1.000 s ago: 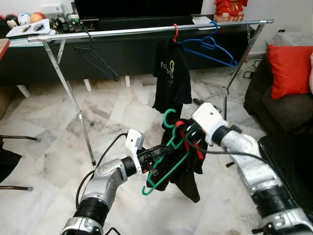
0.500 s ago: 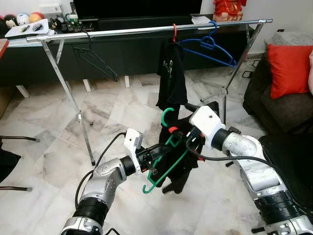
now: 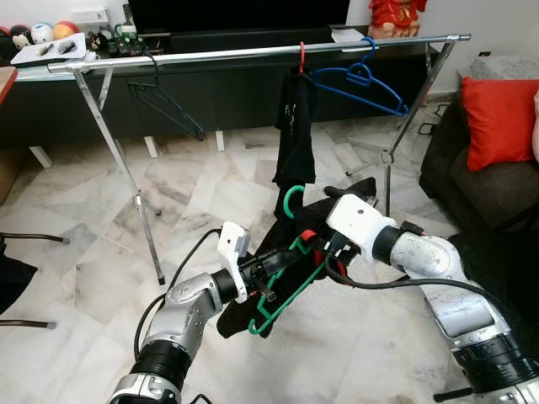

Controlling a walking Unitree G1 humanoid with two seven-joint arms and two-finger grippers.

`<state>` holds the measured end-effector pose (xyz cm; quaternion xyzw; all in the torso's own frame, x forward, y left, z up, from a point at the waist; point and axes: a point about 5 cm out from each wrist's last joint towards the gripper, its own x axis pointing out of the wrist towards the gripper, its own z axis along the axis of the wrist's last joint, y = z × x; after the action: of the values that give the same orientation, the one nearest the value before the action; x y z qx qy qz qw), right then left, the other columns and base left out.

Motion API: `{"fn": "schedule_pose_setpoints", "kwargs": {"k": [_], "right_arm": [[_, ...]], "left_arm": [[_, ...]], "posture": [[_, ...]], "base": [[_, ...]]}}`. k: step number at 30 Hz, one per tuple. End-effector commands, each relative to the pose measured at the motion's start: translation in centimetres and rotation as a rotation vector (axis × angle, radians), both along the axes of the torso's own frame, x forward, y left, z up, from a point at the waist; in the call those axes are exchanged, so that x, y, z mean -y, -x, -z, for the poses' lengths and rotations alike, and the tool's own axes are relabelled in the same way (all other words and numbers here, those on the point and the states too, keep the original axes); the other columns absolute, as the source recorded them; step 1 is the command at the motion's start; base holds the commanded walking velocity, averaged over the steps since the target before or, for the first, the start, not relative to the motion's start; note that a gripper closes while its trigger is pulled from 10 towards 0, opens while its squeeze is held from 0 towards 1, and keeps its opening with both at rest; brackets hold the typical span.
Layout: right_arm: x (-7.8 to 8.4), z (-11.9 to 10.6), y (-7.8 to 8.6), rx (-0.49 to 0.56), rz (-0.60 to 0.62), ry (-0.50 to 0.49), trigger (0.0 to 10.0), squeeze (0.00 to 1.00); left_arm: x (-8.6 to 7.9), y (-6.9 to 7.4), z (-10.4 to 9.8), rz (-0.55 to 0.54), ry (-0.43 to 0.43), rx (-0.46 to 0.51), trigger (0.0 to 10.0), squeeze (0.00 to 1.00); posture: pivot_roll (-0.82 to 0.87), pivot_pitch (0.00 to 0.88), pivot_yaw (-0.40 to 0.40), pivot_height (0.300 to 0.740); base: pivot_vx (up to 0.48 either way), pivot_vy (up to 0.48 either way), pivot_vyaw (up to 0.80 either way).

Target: Hang hanger

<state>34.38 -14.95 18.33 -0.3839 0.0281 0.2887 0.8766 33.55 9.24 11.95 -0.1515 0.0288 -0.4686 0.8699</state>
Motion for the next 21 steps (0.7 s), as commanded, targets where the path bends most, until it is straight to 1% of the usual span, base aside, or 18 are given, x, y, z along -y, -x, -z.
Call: {"fn": "schedule_pose_setpoints", "kwargs": {"k": [1, 2, 4, 5, 8, 9, 10, 12, 14, 21], "right_arm": [[0.3, 0.2, -0.1, -0.009, 0.019, 0.027, 10.0, 1.0], [0.4, 0.3, 0.0, -0.017, 0.019, 0.045, 10.0, 1.0], [0.2, 0.6, 0.4, -0.045, -0.035, 0.108, 10.0, 1.0], [0.2, 0.6, 0.4, -0.045, -0.035, 0.108, 10.0, 1.0], [-0.1, 0.7, 1.0, -0.094, -0.099, 0.124, 10.0, 1.0], [-0.1, 0.9, 1.1, -0.113, -0.115, 0.125, 10.0, 0.38], [0.0, 1.3, 1.3, -0.133, -0.127, 0.126, 10.0, 0.0], [0.0, 1.4, 1.2, -0.136, -0.124, 0.127, 10.0, 0.0], [-0.1, 1.4, 0.9, -0.147, -0.129, 0.086, 10.0, 0.0], [0.0, 1.4, 1.1, -0.179, -0.158, 0.077, 10.0, 0.0]], "left_arm": [[0.1, -0.3, -0.8, 0.0, 0.024, 0.039, 10.0, 0.0], [0.1, -0.3, -0.8, 0.0, 0.024, 0.039, 10.0, 0.0], [0.0, -0.3, -0.9, -0.004, 0.025, 0.042, 10.0, 0.0], [0.0, -0.3, -0.9, -0.004, 0.025, 0.042, 10.0, 0.0], [-0.1, -0.6, -1.1, -0.031, 0.029, 0.055, 10.0, 0.0], [-0.1, -0.8, -1.3, -0.047, 0.037, 0.063, 10.0, 0.0], [0.0, -1.0, -1.6, -0.062, 0.05, 0.071, 10.0, 0.0], [0.0, -1.0, -1.6, -0.062, 0.053, 0.072, 10.0, 0.0], [0.3, -1.0, -1.9, -0.029, 0.054, 0.077, 10.0, 0.0], [0.4, -0.9, -1.9, -0.009, 0.045, 0.081, 10.0, 0.0]], "posture": [[-0.01, 0.124, -0.025, 0.74], [-0.01, 0.124, -0.025, 0.74], [-0.02, 0.119, -0.027, 0.74], [-0.02, 0.119, -0.027, 0.74], [-0.03, 0.119, -0.031, 0.74], [-0.03, 0.122, -0.034, 0.74], [-0.03, 0.124, -0.04, 0.74], [-0.03, 0.124, -0.04, 0.74], [-0.03, 0.137, -0.046, 0.74], [-0.04, 0.145, -0.054, 0.74]], "base": [[0.0, 0.0, 0.0], [0.0, 0.0, 0.0], [0.0, 0.0, 0.0], [0.0, 0.0, 0.0], [0.0, 0.0, 0.0], [0.0, 0.0, 0.0], [0.0, 0.0, 0.0], [0.0, 0.0, 0.0], [0.0, 0.0, 0.0], [0.0, 0.0, 0.0]]}}
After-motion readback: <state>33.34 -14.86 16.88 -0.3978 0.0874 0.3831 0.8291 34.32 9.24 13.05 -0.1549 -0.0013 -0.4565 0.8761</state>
